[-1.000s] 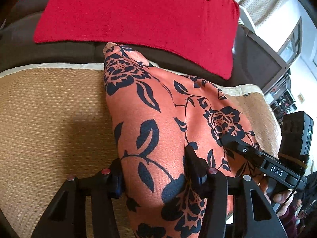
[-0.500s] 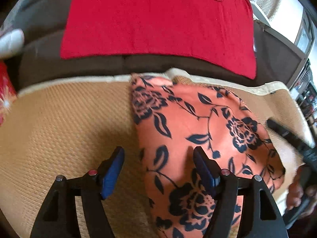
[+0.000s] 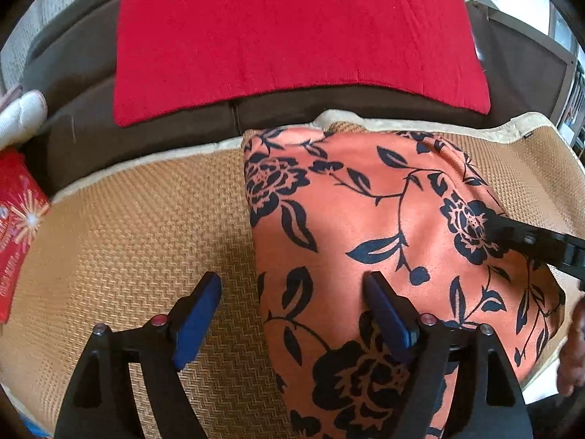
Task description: Fold small clothes
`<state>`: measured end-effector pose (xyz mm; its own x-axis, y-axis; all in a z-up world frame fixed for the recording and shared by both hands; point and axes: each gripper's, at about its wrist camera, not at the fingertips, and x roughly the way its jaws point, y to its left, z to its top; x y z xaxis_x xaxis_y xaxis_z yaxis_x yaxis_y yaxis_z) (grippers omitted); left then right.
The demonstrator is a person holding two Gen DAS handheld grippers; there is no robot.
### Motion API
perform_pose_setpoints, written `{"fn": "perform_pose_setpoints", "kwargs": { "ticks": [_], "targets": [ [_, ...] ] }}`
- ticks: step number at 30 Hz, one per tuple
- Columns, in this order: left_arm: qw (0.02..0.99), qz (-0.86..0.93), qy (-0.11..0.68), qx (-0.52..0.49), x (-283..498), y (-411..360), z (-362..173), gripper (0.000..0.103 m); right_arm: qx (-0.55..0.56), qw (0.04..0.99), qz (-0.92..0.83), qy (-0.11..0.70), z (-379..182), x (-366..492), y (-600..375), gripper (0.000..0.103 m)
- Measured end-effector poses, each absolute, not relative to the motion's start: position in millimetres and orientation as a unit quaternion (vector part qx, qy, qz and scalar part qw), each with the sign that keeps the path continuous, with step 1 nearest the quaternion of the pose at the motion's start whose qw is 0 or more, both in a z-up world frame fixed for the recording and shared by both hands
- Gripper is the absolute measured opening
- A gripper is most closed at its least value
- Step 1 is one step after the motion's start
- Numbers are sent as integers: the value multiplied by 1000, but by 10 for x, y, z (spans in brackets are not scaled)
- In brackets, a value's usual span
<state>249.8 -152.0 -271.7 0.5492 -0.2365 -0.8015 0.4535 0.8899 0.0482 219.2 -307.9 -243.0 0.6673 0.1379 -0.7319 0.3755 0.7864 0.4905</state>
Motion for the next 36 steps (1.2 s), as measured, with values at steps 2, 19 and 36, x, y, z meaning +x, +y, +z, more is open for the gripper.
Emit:
{"fn": "perform_pose_setpoints", "kwargs": {
  "ticks": [2, 19, 36],
  "targets": [
    [883, -197, 405, 136, 2358, -1538, -2597, 82, 316, 865, -78, 383, -2308, 1958, -3118, 40],
    [897, -161, 373, 173, 1356, -1461, -2095, 100, 327, 874, -61, 355, -2009, 836, -2744, 40],
    [970, -21, 218, 104, 525, -601, -757, 100, 198, 929, -110, 292, -822, 380, -2168, 63]
  ]
}}
